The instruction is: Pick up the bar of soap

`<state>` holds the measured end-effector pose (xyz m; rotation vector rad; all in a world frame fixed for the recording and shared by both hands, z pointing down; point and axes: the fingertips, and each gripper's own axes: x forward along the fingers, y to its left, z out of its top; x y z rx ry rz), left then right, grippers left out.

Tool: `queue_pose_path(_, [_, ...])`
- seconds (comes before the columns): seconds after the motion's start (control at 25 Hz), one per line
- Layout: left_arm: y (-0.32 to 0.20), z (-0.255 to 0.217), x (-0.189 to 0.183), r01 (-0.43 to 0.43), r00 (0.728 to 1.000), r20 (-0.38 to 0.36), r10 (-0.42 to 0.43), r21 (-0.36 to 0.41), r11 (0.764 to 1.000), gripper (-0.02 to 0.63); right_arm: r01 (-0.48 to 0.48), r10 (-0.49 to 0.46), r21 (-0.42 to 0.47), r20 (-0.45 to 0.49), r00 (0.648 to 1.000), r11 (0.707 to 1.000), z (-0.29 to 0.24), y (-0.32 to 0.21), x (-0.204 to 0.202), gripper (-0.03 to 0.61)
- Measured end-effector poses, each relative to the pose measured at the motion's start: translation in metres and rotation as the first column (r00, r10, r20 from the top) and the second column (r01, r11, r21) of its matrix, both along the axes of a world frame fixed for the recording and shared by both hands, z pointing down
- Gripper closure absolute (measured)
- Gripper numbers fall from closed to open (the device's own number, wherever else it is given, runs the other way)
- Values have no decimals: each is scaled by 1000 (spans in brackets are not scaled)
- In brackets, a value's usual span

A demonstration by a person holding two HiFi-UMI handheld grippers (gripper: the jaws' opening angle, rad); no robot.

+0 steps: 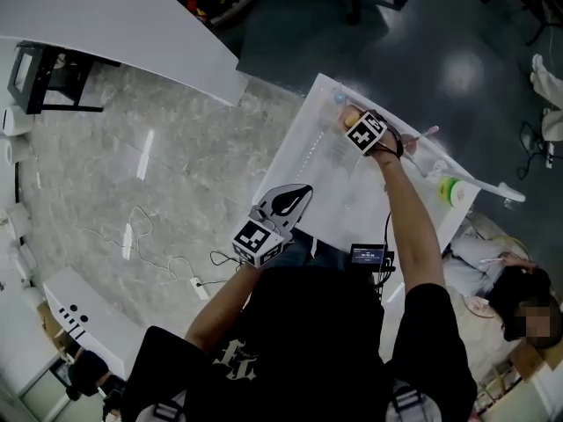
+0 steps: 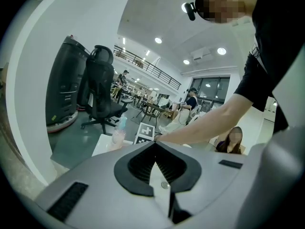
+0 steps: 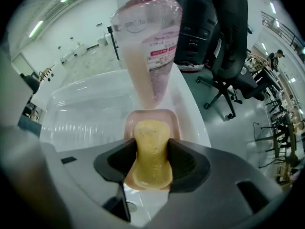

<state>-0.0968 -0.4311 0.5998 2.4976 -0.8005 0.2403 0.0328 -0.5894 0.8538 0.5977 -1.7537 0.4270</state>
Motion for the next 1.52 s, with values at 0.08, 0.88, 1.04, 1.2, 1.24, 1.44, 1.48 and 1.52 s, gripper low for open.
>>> queue_pose_path(0.08, [-2, 2, 2, -8, 1000, 3, 8, -6, 1000, 604, -15, 15, -2, 19, 1000, 1000, -1, 0, 0, 390])
queue_pose_path(0.88, [15, -18, 14, -117, 993, -8, 118, 56, 992, 604, -318, 200, 416, 303, 932, 852, -152, 49, -12, 383])
queue_pose_path(1.04, [21, -27, 17, -157, 987, -14, 160, 106, 982, 604, -397, 217, 492, 384, 898, 775, -205, 75, -4, 390])
queue_pose_path(1.2, [36, -40, 23, -196, 979, -18, 201, 139, 971, 604, -486, 224, 539, 479, 849, 688, -251, 110, 2, 390])
queue_pose_path(1.24, [40, -43, 24, -207, 977, -18, 212, 145, 967, 604, -506, 223, 547, 501, 836, 667, -262, 121, 3, 390])
queue_pose_path(1.44, [52, -58, 41, -257, 964, -24, 266, 186, 948, 604, -578, 211, 597, 572, 793, 557, -325, 173, 22, 390])
queue_pose_path(1.48, [54, -59, 47, -266, 961, -27, 276, 193, 945, 604, -590, 208, 605, 583, 786, 535, -336, 184, 28, 390])
queue_pose_path(1.52, [57, -60, 50, -274, 958, -29, 284, 194, 942, 604, -603, 206, 609, 595, 777, 515, -345, 197, 32, 390])
